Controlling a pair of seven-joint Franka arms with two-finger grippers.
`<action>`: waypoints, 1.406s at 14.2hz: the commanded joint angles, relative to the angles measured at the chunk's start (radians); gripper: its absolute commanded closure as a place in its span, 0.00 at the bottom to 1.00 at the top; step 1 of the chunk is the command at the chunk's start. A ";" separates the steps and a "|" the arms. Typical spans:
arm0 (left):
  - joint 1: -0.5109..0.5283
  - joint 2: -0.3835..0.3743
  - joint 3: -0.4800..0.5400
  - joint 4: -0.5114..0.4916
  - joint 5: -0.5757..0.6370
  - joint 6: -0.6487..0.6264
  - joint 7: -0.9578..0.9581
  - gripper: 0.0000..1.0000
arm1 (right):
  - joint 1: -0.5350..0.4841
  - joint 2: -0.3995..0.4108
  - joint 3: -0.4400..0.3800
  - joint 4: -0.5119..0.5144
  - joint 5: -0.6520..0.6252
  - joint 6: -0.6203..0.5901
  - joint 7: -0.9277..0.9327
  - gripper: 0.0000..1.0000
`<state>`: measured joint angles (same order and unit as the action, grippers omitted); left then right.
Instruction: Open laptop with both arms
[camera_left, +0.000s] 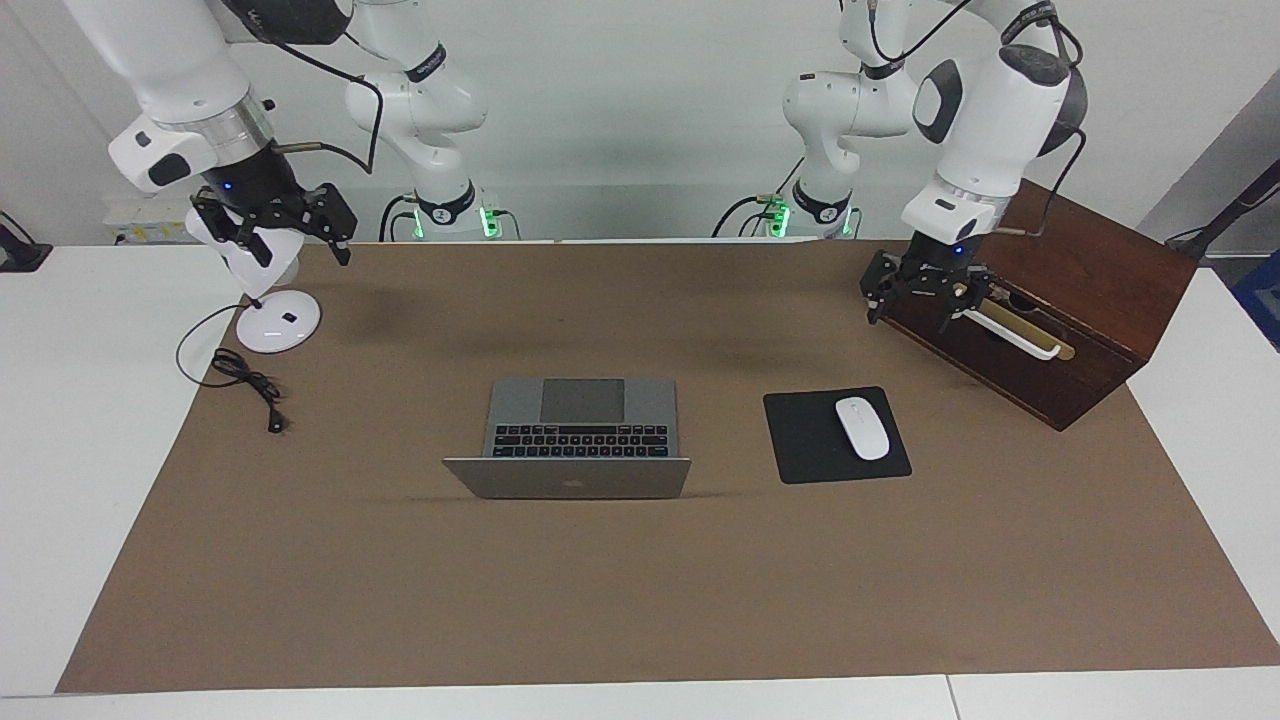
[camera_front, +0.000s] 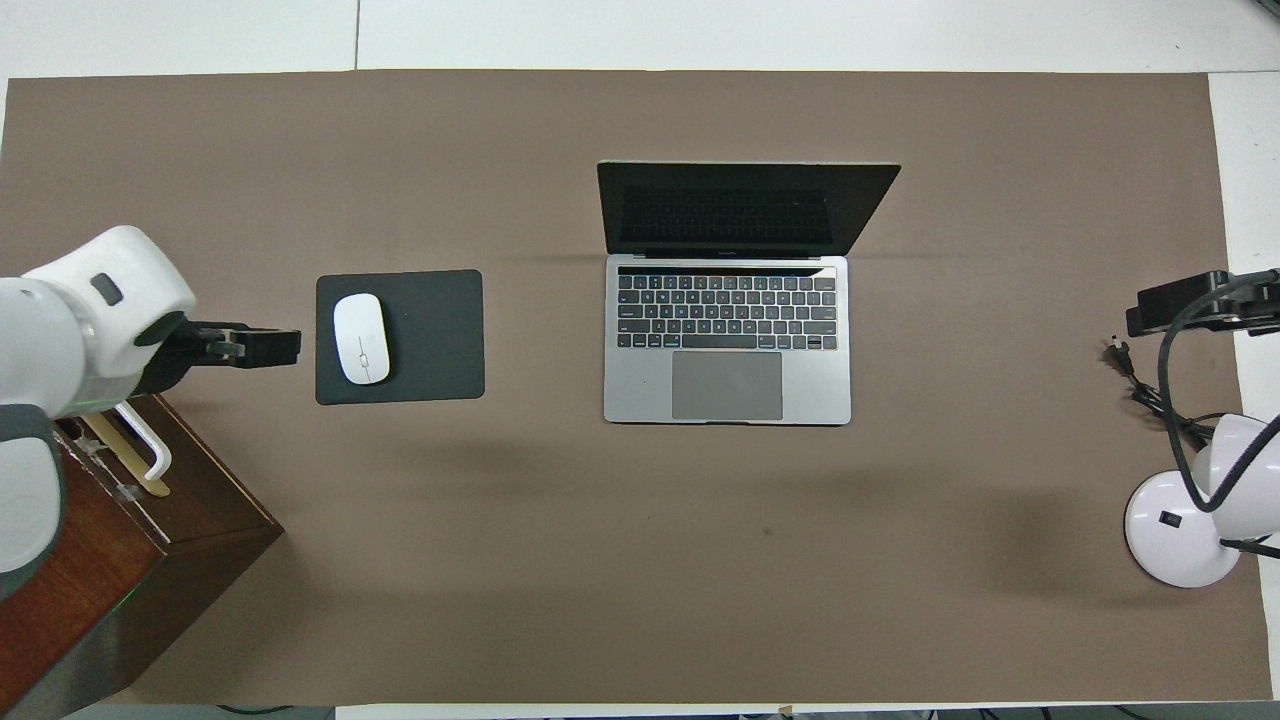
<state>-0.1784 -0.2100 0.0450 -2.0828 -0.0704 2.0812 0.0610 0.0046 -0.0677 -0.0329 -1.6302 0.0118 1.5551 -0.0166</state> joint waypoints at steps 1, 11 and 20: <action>0.072 0.009 -0.008 0.087 0.014 -0.110 0.000 0.00 | -0.012 -0.012 0.011 -0.008 -0.047 0.022 -0.101 0.00; 0.151 0.079 -0.004 0.369 0.058 -0.369 0.003 0.00 | -0.014 -0.017 0.013 -0.022 -0.056 0.037 -0.114 0.00; 0.154 0.158 -0.002 0.497 0.055 -0.481 0.003 0.00 | -0.031 -0.024 0.010 -0.026 -0.052 -0.042 -0.108 0.00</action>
<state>-0.0332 -0.0835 0.0475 -1.6255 -0.0257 1.6344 0.0608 -0.0110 -0.0691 -0.0335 -1.6346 -0.0328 1.5437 -0.1043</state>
